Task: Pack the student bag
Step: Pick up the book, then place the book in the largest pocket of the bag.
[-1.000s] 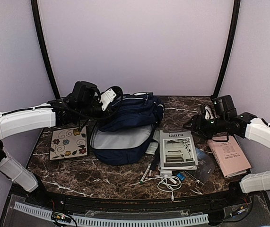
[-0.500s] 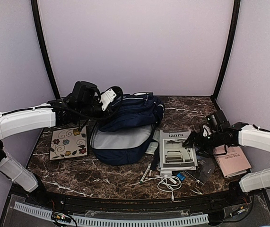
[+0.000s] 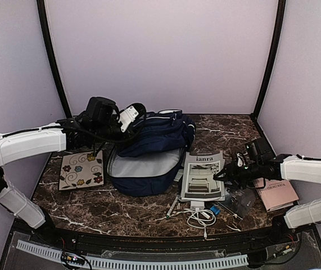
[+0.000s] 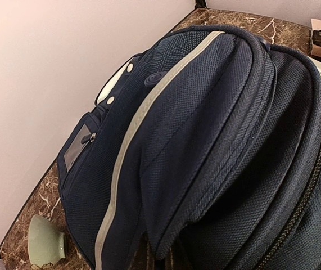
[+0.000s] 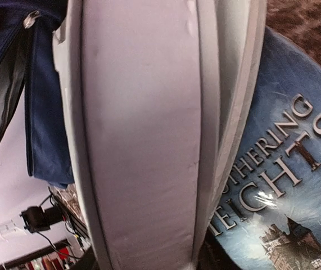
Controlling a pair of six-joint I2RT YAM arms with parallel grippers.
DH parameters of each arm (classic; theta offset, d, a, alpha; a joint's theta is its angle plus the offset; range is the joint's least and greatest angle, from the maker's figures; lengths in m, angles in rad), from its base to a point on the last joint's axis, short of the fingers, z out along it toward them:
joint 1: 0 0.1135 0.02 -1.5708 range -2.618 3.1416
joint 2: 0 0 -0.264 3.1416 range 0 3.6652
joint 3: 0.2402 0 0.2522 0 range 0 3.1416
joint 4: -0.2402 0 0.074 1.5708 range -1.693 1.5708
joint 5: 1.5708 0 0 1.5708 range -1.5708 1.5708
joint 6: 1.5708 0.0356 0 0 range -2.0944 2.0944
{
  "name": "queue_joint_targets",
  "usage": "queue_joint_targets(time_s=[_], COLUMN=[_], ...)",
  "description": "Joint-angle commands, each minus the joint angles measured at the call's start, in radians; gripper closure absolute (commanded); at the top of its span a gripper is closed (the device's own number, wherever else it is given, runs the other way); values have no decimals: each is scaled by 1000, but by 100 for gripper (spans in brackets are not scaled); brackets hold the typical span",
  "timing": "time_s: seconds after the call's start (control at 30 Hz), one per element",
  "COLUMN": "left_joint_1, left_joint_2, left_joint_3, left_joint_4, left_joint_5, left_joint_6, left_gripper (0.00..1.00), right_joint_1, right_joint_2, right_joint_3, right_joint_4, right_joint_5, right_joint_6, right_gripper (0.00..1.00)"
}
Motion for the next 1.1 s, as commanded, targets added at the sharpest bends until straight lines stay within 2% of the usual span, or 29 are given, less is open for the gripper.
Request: queue_joint_targets(time_s=[0.0, 0.07, 0.17, 0.3, 0.47, 0.57, 0.7, 0.83, 0.97, 1.07], left_joint_1=[-3, -2, -3, -2, -1, -2, -2, -2, -1, -1], left_joint_2=[-71, -73, -75, -80, -86, -92, -102, -107, -117, -120], left_joint_3=[12, 12, 12, 12, 12, 12, 12, 13, 14, 15], left_joint_4=[80, 79, 79, 80, 84, 84, 90, 86, 93, 93], left_joint_5=[32, 31, 31, 31, 31, 30, 34, 40, 60, 64], left_joint_6=[-4, -4, -3, -4, -6, -9, -10, -15, -26, -33], left_gripper=[100, 100, 100, 100, 100, 100, 100, 100, 100, 100], right_joint_1=[-3, -4, -3, -3, 0, 34, 205, 404, 482, 535], right_joint_2=[-52, -75, -106, -152, -200, -229, -215, -83, 108, 261], right_joint_3=[9, -1, -5, 44, 189, 205, 166, 212, 244, 349], right_joint_4=[86, 112, 132, 82, -157, -198, -58, 41, 238, 287], right_joint_5=[-47, -67, -76, -84, -92, -118, -97, -14, -22, -13], right_joint_6=[36, 60, 84, 68, -67, -71, 41, 84, 157, 149], right_gripper=[72, 82, 89, 92, 93, 94, 96, 94, 96, 98])
